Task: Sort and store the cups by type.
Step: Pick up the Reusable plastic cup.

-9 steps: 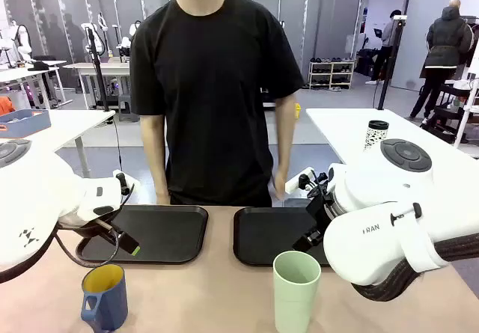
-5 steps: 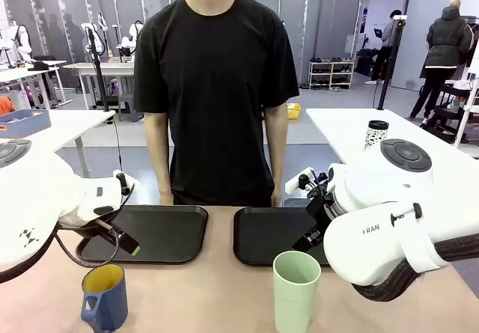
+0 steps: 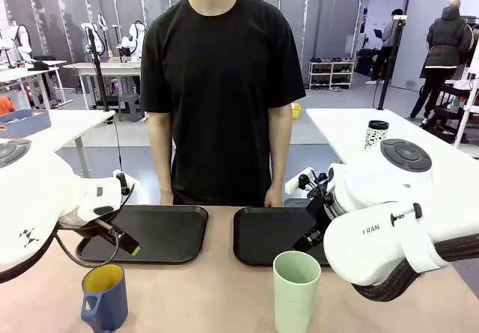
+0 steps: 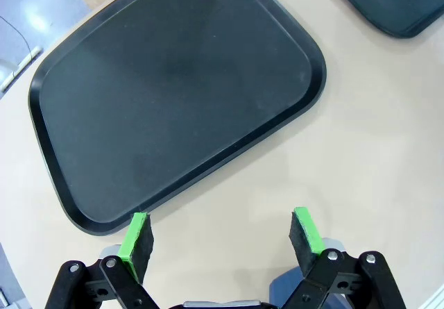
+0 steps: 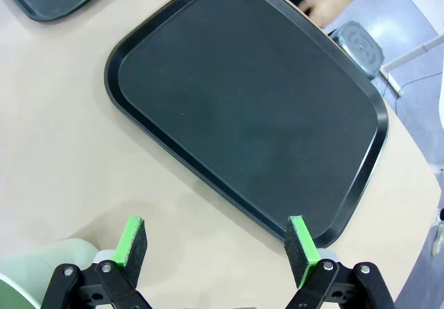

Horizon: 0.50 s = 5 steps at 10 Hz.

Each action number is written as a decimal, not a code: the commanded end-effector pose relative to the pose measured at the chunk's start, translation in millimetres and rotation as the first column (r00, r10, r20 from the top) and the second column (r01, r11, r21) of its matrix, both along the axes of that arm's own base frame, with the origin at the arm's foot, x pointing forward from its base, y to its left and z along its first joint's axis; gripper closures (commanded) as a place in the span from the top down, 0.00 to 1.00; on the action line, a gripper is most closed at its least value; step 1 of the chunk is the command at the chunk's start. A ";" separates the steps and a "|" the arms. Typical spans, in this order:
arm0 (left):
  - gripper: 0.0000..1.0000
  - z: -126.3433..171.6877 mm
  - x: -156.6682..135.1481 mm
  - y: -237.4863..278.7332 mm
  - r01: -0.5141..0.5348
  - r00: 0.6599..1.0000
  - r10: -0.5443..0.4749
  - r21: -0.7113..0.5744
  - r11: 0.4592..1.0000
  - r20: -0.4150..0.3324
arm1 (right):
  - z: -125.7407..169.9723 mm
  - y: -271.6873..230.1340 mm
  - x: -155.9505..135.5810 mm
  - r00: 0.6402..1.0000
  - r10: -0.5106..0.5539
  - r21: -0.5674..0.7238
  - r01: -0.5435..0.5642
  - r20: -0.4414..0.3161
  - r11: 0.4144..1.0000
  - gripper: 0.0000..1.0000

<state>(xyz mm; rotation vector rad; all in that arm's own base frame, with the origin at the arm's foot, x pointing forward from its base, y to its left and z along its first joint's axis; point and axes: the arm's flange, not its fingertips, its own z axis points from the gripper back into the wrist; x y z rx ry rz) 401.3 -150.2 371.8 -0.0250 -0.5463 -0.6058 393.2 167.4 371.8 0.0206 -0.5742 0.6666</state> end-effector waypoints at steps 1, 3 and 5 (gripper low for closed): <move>1.00 0.0 0.1 0.2 -0.001 1.000 0.001 0.000 1.000 0.000 | 0.0 -0.1 0.1 1.000 -0.002 0.002 0.002 -0.001 1.000 1.00; 1.00 0.0 0.1 0.2 -0.001 1.000 0.001 0.000 1.000 0.000 | 0.0 -0.1 0.1 1.000 -0.002 0.002 0.002 -0.001 1.000 1.00; 1.00 0.0 0.1 0.2 -0.001 1.000 0.001 0.000 1.000 0.000 | 0.0 -0.1 0.1 1.000 -0.002 0.002 0.002 -0.001 1.000 1.00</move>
